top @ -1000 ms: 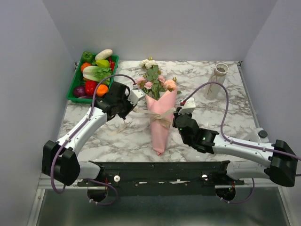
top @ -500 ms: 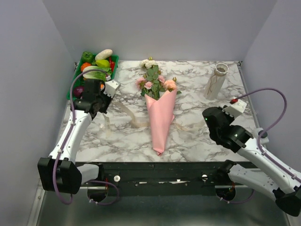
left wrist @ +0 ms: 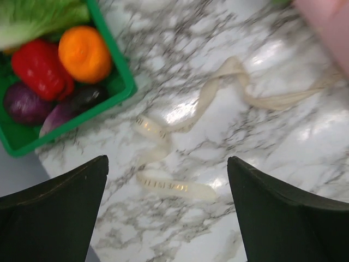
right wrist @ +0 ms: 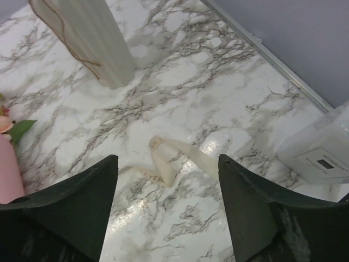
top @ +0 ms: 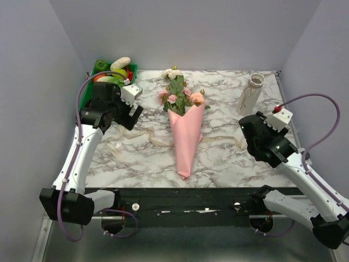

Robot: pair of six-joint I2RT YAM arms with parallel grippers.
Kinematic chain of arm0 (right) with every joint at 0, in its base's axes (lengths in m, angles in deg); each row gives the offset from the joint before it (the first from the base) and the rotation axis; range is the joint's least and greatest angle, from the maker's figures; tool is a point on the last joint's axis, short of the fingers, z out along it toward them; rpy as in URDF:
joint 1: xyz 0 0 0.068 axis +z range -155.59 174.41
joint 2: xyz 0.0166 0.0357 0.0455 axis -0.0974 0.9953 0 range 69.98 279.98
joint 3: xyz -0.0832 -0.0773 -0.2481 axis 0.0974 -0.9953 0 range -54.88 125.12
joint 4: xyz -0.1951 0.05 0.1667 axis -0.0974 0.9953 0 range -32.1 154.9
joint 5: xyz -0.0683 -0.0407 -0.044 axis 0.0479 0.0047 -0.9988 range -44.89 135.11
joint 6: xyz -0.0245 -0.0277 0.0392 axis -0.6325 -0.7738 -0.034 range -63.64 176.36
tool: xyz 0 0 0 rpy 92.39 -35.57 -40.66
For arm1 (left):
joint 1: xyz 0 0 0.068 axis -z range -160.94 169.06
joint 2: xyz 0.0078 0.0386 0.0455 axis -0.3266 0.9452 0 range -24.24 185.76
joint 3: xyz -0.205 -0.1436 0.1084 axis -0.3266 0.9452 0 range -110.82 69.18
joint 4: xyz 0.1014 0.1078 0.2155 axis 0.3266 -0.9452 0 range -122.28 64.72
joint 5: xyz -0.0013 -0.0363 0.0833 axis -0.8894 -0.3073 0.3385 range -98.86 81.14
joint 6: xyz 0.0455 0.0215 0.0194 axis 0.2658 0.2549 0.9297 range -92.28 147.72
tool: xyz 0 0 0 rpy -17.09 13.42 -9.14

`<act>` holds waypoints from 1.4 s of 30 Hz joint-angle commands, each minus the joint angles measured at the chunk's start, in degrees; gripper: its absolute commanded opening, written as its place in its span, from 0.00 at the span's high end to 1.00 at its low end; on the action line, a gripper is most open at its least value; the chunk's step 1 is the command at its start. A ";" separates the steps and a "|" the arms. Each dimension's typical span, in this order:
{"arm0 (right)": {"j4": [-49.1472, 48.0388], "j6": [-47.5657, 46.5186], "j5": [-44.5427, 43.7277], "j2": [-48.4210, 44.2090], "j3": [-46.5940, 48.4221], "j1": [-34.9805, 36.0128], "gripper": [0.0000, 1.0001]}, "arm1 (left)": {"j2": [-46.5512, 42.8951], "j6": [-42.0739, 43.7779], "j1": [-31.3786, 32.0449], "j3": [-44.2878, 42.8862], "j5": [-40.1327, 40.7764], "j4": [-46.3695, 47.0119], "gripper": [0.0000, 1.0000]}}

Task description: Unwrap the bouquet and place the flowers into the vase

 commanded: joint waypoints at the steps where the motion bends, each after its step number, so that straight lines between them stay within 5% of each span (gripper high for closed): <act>1: 0.54 -5.43 4.14 -2.05 4.07 -0.21 0.13 | 2.15 0.31 8.51 -5.60 -18.13 -2.72 0.01; 8: -9.24 -16.89 14.61 -8.47 0.64 -0.21 0.05 | 16.02 1.36 18.03 -11.64 -24.56 2.48 0.01; 12: -7.31 -18.74 18.47 -10.23 0.20 -0.21 0.05 | 30.15 2.94 18.65 -20.79 -30.00 -2.09 0.05; 18: -8.35 -22.08 21.64 -15.85 -1.03 -0.12 0.06 | 40.11 3.12 18.74 -29.24 -30.89 -3.50 0.08; 42: -11.79 -24.28 29.20 -23.24 -0.50 -0.12 0.16 | 46.28 7.16 19.53 -29.69 -33.70 -6.49 0.16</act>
